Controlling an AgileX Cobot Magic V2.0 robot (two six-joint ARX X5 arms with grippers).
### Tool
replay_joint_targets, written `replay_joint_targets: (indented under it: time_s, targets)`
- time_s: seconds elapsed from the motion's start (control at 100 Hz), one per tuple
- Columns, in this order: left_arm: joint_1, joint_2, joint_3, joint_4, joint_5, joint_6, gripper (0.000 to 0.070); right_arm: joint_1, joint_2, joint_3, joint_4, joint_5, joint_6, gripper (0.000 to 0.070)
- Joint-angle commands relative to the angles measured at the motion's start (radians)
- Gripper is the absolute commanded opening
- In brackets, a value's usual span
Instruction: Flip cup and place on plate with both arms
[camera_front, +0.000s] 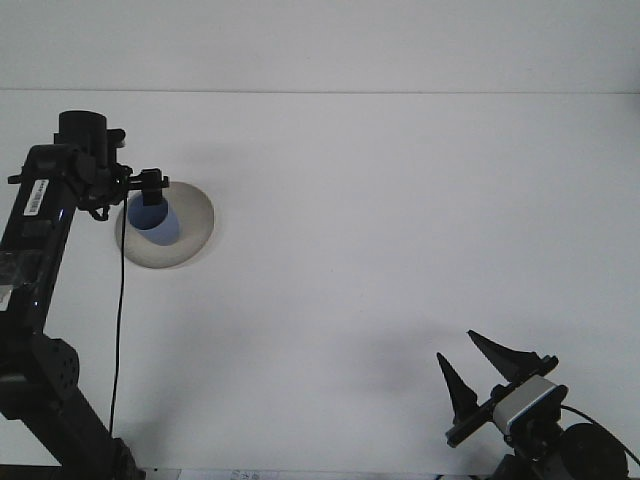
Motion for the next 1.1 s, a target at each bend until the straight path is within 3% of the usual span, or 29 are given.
replay_joint_targets:
  time_s: [0.0, 0.28, 0.35, 0.53, 0.6, 0.72, 0.92, 0.96, 1.0, 1.05, 1.09]
  targets:
    - [-0.003, -0.062, 0.033, 0.006, 0.005, -0.017, 0.0474, 0.01, 0.002, 0.001, 0.009, 0.001, -0.007, 0.0387]
    - [-0.039, -0.435, -0.002, 0.062, 0.005, -0.032, 0.0473, 0.01, 0.002, 0.001, 0.01, 0.016, -0.003, 0.039]
    - [-0.06, -0.549, -0.064, 0.096, 0.005, -0.035, 0.0466, 0.01, 0.002, 0.001, 0.01, 0.033, 0.002, 0.0421]
    - [-0.133, -0.875, -0.415, 0.248, 0.005, -0.055, 0.0463, 0.01, 0.002, 0.001, 0.01, 0.05, 0.004, 0.0457]
    - [-0.17, -1.009, -0.592, 0.304, 0.016, -0.098, 0.0463, 0.01, 0.002, 0.001, 0.01, 0.052, 0.004, 0.0457]
    - [-0.232, -1.223, -0.881, 0.38, 0.102, -0.19, 0.0463, 0.01, 0.001, 0.001, 0.01, 0.052, 0.004, 0.0457]
    - [-0.277, -1.471, -1.153, 0.391, 0.11, -0.237, 0.0463, 0.01, 0.001, 0.001, 0.01, 0.052, 0.003, 0.0453]
    - [-0.278, -1.501, -1.173, 0.386, 0.11, -0.243, 0.0456, 0.01, 0.001, 0.001, 0.01, 0.052, 0.003, 0.0416]
    - [-0.277, -1.525, -1.184, 0.386, 0.11, -0.245, 0.0406, 0.01, 0.002, 0.001, 0.01, 0.051, 0.004, 0.0282]
    - [-0.278, -1.544, -1.188, 0.386, 0.11, -0.245, 0.021, 0.01, 0.002, 0.001, 0.008, 0.048, 0.004, 0.0]
    - [-0.277, -1.553, -1.188, 0.387, 0.11, -0.244, 0.0, 0.01, 0.002, 0.001, 0.01, 0.05, 0.004, 0.0015]
